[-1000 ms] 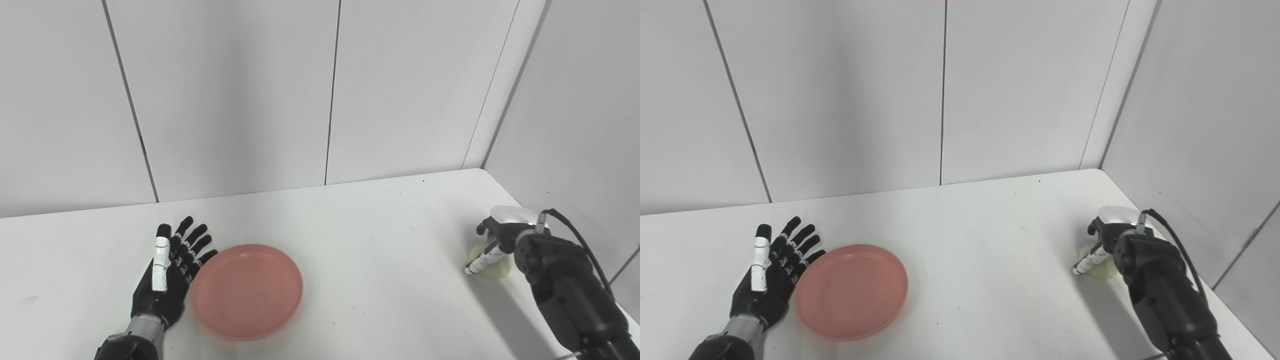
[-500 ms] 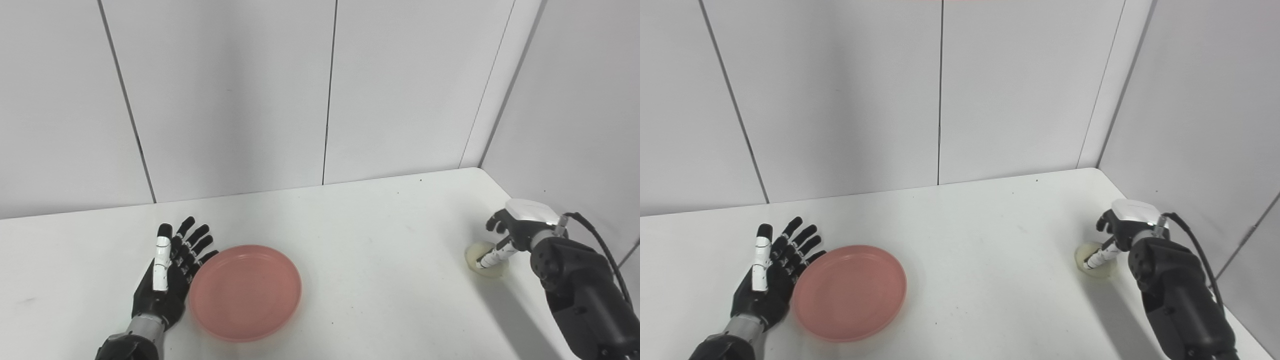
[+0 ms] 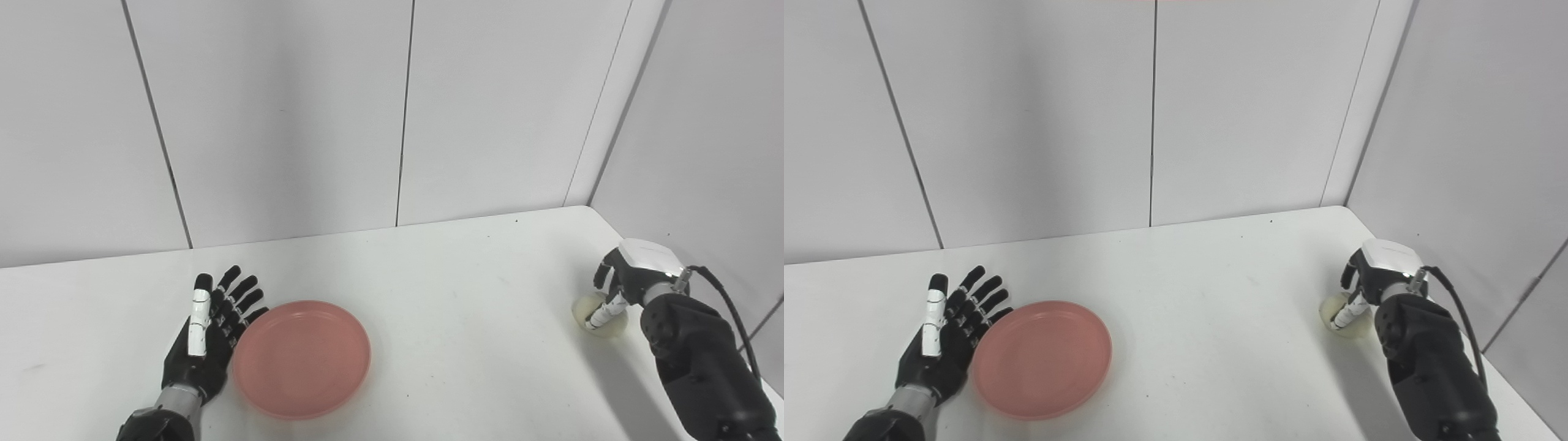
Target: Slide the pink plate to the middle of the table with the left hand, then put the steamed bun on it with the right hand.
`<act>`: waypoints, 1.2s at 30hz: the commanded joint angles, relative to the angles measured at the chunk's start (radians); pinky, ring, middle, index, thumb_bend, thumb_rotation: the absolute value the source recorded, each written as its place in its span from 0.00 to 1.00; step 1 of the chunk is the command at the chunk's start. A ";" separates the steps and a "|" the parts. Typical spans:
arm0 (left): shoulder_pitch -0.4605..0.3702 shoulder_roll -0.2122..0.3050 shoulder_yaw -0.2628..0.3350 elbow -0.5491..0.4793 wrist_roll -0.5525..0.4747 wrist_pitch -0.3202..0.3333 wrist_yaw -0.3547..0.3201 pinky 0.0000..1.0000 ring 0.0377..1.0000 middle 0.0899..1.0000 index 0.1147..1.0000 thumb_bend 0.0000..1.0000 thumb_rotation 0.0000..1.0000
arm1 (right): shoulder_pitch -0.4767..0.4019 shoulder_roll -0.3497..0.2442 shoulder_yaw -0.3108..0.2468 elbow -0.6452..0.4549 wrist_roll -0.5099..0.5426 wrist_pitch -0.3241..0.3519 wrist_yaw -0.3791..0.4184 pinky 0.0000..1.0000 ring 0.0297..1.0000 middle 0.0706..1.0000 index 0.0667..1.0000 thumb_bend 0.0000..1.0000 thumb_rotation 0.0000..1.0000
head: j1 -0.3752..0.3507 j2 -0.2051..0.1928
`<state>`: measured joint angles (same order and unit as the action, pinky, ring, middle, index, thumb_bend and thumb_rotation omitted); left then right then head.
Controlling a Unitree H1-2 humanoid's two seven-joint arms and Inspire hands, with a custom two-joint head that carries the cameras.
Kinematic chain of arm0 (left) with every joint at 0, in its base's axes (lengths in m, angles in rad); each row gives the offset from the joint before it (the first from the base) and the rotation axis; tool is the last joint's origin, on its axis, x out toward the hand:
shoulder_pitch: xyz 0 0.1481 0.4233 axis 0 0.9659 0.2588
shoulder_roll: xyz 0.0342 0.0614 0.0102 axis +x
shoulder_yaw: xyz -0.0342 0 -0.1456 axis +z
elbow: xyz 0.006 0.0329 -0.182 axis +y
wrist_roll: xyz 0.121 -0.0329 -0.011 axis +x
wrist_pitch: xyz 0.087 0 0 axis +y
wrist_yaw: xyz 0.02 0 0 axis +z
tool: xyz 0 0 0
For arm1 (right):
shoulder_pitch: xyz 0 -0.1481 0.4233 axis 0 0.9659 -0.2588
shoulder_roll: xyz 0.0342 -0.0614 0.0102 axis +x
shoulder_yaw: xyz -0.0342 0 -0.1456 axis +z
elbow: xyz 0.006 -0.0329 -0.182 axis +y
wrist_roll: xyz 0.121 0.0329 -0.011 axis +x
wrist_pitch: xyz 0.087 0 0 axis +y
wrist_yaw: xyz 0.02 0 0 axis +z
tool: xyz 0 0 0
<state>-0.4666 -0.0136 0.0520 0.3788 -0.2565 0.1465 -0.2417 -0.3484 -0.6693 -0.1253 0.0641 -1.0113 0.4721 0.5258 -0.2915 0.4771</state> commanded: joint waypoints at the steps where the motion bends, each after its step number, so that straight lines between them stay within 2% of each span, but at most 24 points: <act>1: 0.005 0.000 -0.005 0.006 0.004 0.027 0.012 0.77 0.89 0.89 0.92 0.77 0.94 | -0.016 -0.037 0.003 -0.010 -0.001 -0.003 -0.017 0.28 0.33 0.36 0.47 0.53 0.00 | 0.001 0.000; 7: 0.006 0.000 -0.004 0.013 0.000 0.020 0.004 0.79 0.87 0.87 0.91 0.77 0.93 | -0.010 -0.050 0.014 -0.018 0.029 -0.004 -0.036 0.28 0.33 0.36 0.46 0.53 0.00 | 0.002 0.002; 13: 0.008 -0.003 -0.006 0.010 0.004 0.020 0.009 0.78 0.87 0.87 0.91 0.77 0.93 | 0.008 -0.086 0.014 -0.078 0.139 -0.053 -0.084 0.29 0.34 0.36 0.47 0.53 0.00 | 0.011 0.006; 14: 0.008 -0.004 -0.005 0.009 0.004 0.021 0.010 0.78 0.87 0.87 0.91 0.77 0.93 | 0.006 -0.091 0.016 -0.111 0.151 -0.051 -0.075 0.29 0.34 0.36 0.46 0.53 0.00 | 0.011 0.006; 16: 0.008 -0.005 -0.004 0.008 0.002 0.022 0.010 0.78 0.86 0.87 0.91 0.76 0.93 | 0.002 -0.099 0.023 -0.154 0.169 -0.040 -0.062 0.33 0.39 0.44 0.44 0.53 0.00 | 0.011 0.006; 17: 0.008 -0.006 -0.005 0.006 0.005 0.024 0.014 0.78 0.86 0.87 0.91 0.76 0.93 | -0.007 -0.103 0.024 -0.200 0.185 -0.039 -0.048 0.32 0.38 0.45 0.44 0.53 0.00 | 0.017 0.007; 20: 0.006 -0.010 -0.004 0.009 0.007 0.023 0.021 0.78 0.86 0.87 0.91 0.76 0.93 | -0.039 -0.117 0.043 -0.294 0.190 -0.029 -0.017 0.30 0.37 0.46 0.43 0.53 0.00 | 0.021 0.008; 22: 0.008 -0.013 -0.006 -0.003 0.008 0.031 0.026 0.78 0.86 0.87 0.91 0.76 0.92 | -0.068 -0.123 0.060 -0.332 0.182 -0.022 0.001 0.25 0.30 0.39 0.45 0.53 0.00 | 0.025 0.009; 23: 0.009 -0.014 -0.008 -0.006 0.009 0.033 0.028 0.78 0.86 0.88 0.91 0.76 0.93 | -0.091 -0.125 0.074 -0.355 0.174 -0.020 0.012 0.24 0.30 0.38 0.45 0.53 0.00 | 0.027 0.009; 24: 0.009 -0.014 -0.010 -0.004 0.010 0.032 0.029 0.78 0.86 0.88 0.91 0.75 0.93 | -0.115 -0.126 0.091 -0.375 0.159 -0.015 0.031 0.28 0.34 0.41 0.45 0.53 0.00 | 0.032 0.008; 25: 0.010 -0.016 -0.012 -0.011 0.012 0.038 0.032 0.78 0.86 0.88 0.91 0.76 0.93 | -0.143 -0.117 0.103 -0.398 0.141 -0.009 0.061 0.32 0.38 0.43 0.44 0.53 0.00 | 0.032 0.008; 28: 0.010 -0.020 -0.015 -0.007 0.015 0.036 0.037 0.78 0.86 0.88 0.91 0.75 0.94 | -0.206 -0.088 0.131 -0.455 0.107 -0.003 0.129 0.32 0.36 0.41 0.45 0.53 0.00 | 0.045 0.008; 31: 0.014 -0.029 -0.012 -0.016 0.012 0.042 0.046 0.78 0.85 0.87 0.90 0.75 0.92 | -0.263 -0.043 0.156 -0.496 0.082 -0.003 0.193 0.21 0.27 0.35 0.47 0.53 0.00 | 0.064 0.010; 36: 0.016 -0.046 -0.019 -0.024 0.021 0.053 0.068 0.77 0.85 0.88 0.90 0.75 0.92 | -0.330 0.024 0.211 -0.513 0.081 -0.010 0.251 0.19 0.25 0.35 0.48 0.52 0.00 | 0.136 0.013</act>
<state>-0.4624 -0.0487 0.0413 0.3562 -0.2489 0.1638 -0.1922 -0.6256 -0.6377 0.0888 -0.4296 -0.9224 0.4621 0.7776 -0.1568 0.4893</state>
